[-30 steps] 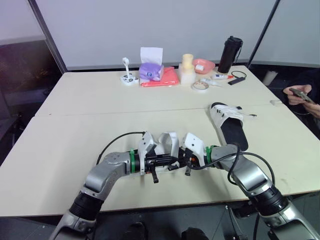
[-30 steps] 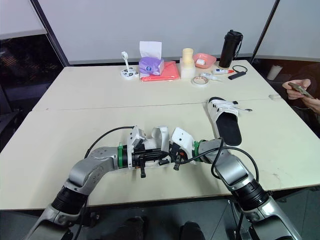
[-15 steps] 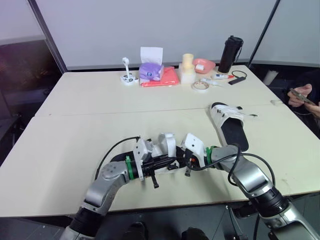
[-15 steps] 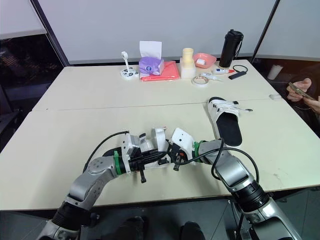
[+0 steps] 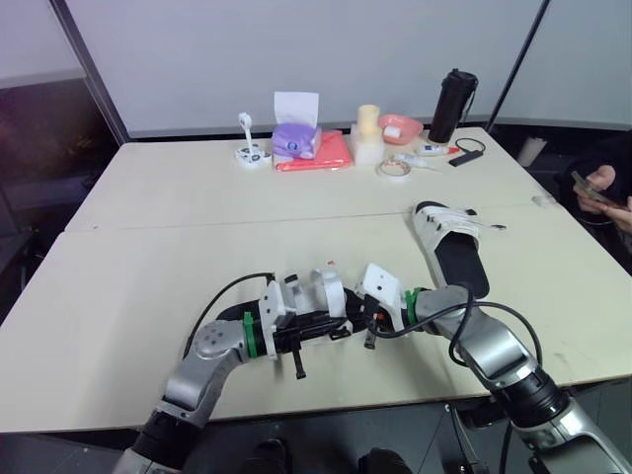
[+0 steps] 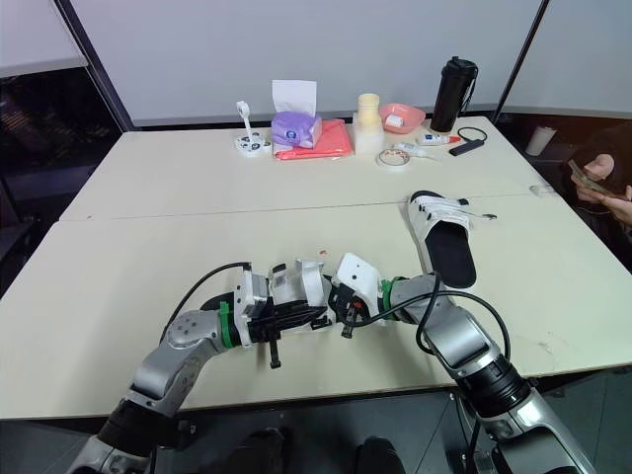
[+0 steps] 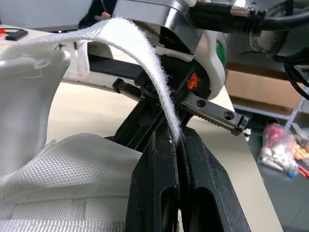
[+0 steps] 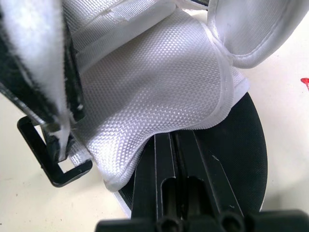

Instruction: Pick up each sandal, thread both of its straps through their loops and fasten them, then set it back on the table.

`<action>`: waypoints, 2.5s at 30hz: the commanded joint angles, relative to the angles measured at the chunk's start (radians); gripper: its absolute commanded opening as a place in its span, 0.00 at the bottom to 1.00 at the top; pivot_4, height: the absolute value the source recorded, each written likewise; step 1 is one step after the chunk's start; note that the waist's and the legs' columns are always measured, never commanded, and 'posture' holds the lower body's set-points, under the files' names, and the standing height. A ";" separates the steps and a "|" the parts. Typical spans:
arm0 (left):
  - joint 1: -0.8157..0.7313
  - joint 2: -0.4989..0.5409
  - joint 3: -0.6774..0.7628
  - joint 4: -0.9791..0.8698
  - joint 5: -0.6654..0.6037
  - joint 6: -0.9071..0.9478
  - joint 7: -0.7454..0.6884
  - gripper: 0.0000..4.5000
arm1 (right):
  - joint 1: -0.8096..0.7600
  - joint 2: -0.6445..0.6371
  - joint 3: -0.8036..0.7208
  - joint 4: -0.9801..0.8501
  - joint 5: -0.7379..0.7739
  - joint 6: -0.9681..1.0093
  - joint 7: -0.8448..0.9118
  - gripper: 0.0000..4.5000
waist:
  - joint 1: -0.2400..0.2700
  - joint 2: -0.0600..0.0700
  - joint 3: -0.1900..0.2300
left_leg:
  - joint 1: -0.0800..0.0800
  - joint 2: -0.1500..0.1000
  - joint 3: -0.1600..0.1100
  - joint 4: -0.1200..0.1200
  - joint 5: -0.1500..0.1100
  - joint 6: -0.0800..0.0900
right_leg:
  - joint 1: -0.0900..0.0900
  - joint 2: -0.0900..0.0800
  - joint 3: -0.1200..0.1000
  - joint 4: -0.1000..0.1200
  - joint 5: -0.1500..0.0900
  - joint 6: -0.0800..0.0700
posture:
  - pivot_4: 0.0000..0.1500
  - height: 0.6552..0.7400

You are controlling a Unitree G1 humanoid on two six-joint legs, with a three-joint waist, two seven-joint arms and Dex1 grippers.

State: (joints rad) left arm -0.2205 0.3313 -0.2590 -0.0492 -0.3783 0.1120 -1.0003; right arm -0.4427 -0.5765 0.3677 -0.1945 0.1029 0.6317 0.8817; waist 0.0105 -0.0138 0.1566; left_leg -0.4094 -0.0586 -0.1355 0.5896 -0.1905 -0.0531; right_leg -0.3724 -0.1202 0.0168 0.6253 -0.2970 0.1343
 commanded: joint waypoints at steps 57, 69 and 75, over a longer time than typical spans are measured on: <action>-0.289 -0.019 0.187 -0.060 -0.337 0.746 0.182 0.00 | 0.009 0.000 0.040 0.092 -0.047 -0.013 -0.019 0.00 | -0.007 -0.002 0.004 | 0.000 -0.001 0.000 0.000 0.000 0.000 | -0.001 0.002 0.000 0.001 0.000 0.000 | 1.00 1.00; -0.270 0.040 0.246 -0.128 -0.490 0.863 0.118 0.00 | 0.013 0.006 0.046 0.097 -0.050 -0.017 -0.024 0.00 | -0.007 -0.002 0.004 | 0.000 -0.001 0.000 0.000 0.000 0.000 | -0.001 0.002 0.000 0.001 0.000 0.000 | 1.00 1.00; -0.243 0.037 0.187 -0.140 -0.414 0.774 0.105 0.00 | 0.015 0.005 0.046 0.091 -0.050 -0.014 -0.024 0.00 | -0.007 -0.002 0.005 | 0.000 -0.001 0.000 0.000 0.000 0.000 | -0.001 0.002 0.000 0.001 0.000 0.000 | 1.00 1.00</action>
State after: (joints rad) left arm -0.4678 0.3711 -0.0626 -0.1588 -0.8114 0.9231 -0.8852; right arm -0.4556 -0.5665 0.3777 -0.1636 0.0972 0.5843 0.8737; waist 0.0039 -0.0161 0.1612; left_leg -0.4095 -0.0592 -0.1354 0.5897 -0.1907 -0.0535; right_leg -0.3732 -0.1187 0.0167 0.6260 -0.2967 0.1341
